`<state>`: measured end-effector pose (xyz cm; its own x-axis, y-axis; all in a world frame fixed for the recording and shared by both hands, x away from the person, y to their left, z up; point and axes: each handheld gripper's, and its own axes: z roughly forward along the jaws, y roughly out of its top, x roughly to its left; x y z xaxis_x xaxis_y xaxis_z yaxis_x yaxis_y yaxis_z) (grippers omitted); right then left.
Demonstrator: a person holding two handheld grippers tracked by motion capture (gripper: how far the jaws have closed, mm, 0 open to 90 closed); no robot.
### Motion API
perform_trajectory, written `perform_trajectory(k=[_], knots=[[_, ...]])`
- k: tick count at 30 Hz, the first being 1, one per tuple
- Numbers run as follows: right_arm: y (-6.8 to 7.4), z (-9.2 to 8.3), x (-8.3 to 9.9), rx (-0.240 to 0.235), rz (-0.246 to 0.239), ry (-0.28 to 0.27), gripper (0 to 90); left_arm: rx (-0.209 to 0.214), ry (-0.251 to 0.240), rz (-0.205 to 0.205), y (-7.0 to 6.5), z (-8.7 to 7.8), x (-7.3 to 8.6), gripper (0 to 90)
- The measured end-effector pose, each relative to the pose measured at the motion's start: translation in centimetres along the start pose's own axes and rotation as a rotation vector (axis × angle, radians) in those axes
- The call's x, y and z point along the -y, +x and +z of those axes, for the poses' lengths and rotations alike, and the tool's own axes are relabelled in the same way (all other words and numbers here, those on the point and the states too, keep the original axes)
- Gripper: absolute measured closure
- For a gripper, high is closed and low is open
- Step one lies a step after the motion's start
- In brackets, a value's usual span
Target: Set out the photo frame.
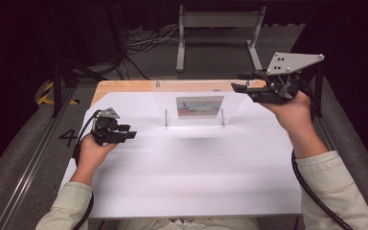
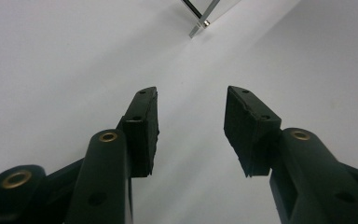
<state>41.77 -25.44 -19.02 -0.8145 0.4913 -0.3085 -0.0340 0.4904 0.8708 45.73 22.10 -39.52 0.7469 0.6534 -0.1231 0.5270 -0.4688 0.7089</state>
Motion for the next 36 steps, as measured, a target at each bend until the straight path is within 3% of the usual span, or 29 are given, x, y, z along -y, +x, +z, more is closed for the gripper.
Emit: perform_trajectory(k=[20,36], knots=[[-3.9,2.3,-0.2,0.020,0.107,-0.037,56.8,0.017,-0.001,-0.017,0.3,0.0,0.4,54.8],[-6.6,4.8,-0.6,0.055,0.185,0.000,51.8,0.021,0.003,-0.015,0.2,0.4,0.4,54.1]])
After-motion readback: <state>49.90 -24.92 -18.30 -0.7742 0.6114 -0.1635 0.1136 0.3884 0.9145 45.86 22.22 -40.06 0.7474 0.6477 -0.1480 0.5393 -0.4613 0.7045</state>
